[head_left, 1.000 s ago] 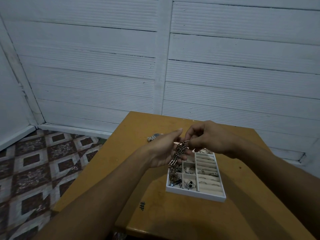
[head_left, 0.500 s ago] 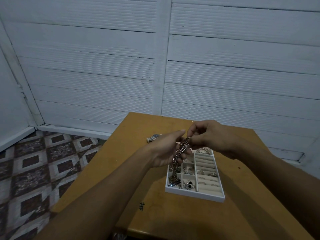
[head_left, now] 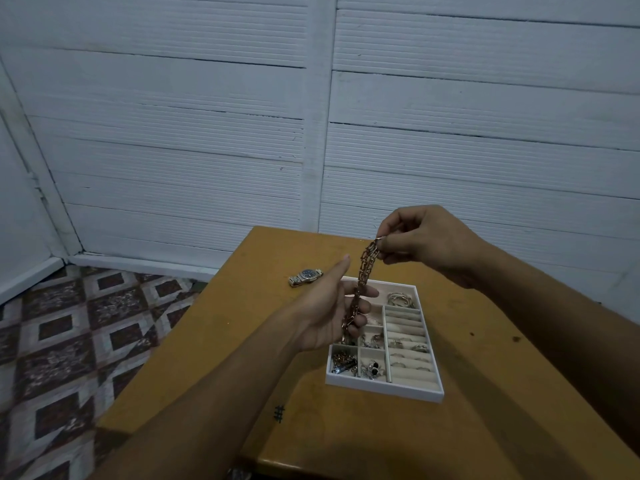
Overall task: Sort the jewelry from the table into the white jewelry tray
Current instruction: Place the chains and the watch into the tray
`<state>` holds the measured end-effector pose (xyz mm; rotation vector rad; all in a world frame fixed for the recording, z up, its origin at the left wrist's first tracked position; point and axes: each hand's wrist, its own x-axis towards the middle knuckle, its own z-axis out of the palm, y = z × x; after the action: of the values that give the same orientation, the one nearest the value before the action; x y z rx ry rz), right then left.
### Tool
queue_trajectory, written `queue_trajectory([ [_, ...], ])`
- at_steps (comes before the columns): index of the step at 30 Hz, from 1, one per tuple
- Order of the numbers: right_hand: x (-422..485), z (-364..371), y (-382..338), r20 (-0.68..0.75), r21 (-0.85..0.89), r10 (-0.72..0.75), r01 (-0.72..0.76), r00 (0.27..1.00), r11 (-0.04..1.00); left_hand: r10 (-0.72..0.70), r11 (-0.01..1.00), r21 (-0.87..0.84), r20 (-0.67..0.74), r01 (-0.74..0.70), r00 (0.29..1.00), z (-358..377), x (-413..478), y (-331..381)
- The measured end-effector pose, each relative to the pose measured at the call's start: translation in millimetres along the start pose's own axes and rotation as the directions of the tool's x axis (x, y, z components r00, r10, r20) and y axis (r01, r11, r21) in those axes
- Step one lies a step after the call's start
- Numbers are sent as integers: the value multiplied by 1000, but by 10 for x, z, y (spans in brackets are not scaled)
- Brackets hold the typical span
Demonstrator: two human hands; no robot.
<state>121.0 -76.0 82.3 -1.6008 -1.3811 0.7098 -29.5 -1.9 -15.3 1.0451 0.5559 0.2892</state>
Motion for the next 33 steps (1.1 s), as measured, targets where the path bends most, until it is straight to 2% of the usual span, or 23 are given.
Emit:
queue_trajectory([
  [6, -13, 69, 8, -103, -40, -34, 30, 994, 999, 53, 969, -242, -1, -52, 999, 35, -8, -5],
  [10, -67, 185, 61, -143, -137, -68, 48, 987, 989, 88, 860, -494, -97, -125, 991, 46, 96, 19],
  [14, -157, 335, 132, -162, -238, -100, 59, 982, 969, 138, 729, -657, -135, -193, 981, 80, 156, 85],
  [20, -251, 422, 197, -145, -197, -73, 44, 987, 979, 141, 637, -724, -227, -264, 964, 33, 161, 217],
  [26, -234, 382, 201, -134, -177, -21, -3, 991, 984, 85, 586, -744, -338, -321, 937, 14, 203, 216],
  [30, -288, 462, 276, -122, -158, 31, -50, 992, 986, 97, 612, -698, -399, -371, 912, 15, 251, 289],
  [33, -315, 526, 340, -123, -70, 77, -86, 989, 994, 131, 662, -633, -429, -401, 894, 22, 248, 352],
])
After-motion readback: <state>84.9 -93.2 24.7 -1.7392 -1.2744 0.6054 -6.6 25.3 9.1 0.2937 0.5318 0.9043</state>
